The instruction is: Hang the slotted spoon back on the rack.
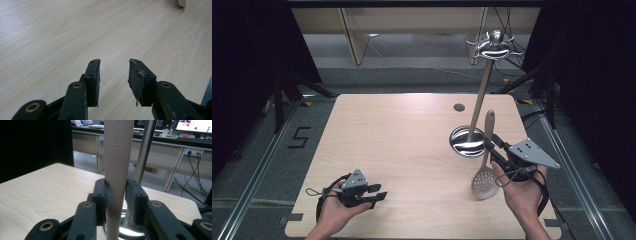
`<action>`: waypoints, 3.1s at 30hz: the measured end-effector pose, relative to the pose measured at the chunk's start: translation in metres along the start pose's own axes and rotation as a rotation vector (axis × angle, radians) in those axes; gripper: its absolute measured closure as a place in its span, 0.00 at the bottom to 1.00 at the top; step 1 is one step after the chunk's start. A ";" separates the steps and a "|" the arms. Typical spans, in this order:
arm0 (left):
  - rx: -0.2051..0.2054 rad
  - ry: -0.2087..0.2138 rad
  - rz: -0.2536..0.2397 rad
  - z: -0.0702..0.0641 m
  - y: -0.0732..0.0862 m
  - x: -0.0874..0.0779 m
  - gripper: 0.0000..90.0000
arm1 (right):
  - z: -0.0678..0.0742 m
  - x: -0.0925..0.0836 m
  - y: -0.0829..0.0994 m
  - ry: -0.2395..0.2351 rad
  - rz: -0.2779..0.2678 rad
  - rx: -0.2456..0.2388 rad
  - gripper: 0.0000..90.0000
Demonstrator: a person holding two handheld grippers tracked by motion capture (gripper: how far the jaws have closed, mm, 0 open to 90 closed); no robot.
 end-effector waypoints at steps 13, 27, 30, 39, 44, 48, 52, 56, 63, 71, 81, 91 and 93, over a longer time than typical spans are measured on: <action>-0.010 0.000 -0.001 -0.001 0.000 0.001 0.67 | 0.001 0.000 -0.015 0.008 -0.043 0.008 0.79; 0.015 -0.002 -0.004 0.001 0.000 0.000 0.67 | 0.003 0.002 -0.032 0.021 -0.075 -0.001 0.79; 0.017 -0.003 -0.004 0.001 0.000 -0.001 0.67 | 0.001 0.002 -0.034 0.024 -0.081 -0.018 0.79; 0.017 -0.002 -0.010 0.001 -0.001 -0.001 0.67 | 0.000 0.001 -0.041 0.057 -0.089 0.004 0.79; 0.007 -0.001 -0.016 0.001 -0.001 -0.001 0.67 | -0.001 0.002 -0.046 0.078 -0.104 0.028 0.79; 0.031 -0.010 0.001 0.003 -0.001 -0.002 0.67 | -0.001 0.003 -0.048 0.092 -0.107 0.030 0.79; 0.017 -0.004 -0.010 0.002 -0.001 -0.001 0.67 | -0.003 0.004 -0.052 0.124 -0.107 0.029 0.79; 0.019 -0.004 -0.008 0.002 -0.001 -0.002 0.67 | -0.003 0.005 -0.055 0.143 -0.111 0.027 0.79; 0.020 -0.003 -0.008 0.002 -0.001 -0.002 0.67 | -0.004 0.008 -0.061 0.165 -0.113 0.031 0.79; 0.019 -0.003 -0.009 0.002 -0.001 -0.002 0.67 | -0.007 0.012 -0.066 0.189 -0.104 0.016 0.79; 0.019 -0.004 -0.008 0.002 -0.001 -0.002 0.67 | -0.011 0.018 -0.075 0.211 -0.101 0.014 0.79; 0.020 -0.003 -0.008 0.002 -0.001 -0.002 0.67 | -0.017 0.025 -0.083 0.221 -0.094 0.013 0.79; 0.020 -0.003 -0.008 0.003 -0.001 -0.002 0.67 | -0.017 0.026 -0.084 0.224 -0.097 0.009 0.79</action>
Point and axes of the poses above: each handheld gripper's, and its own axes: x roughly forward along the jaws, y roughly out of its underside, z roughly to its left, the point moved 4 cm from there along x, roughly forward along the jaws, and after that the axes turned 7 degrees about -y, right-handed, at the moved point
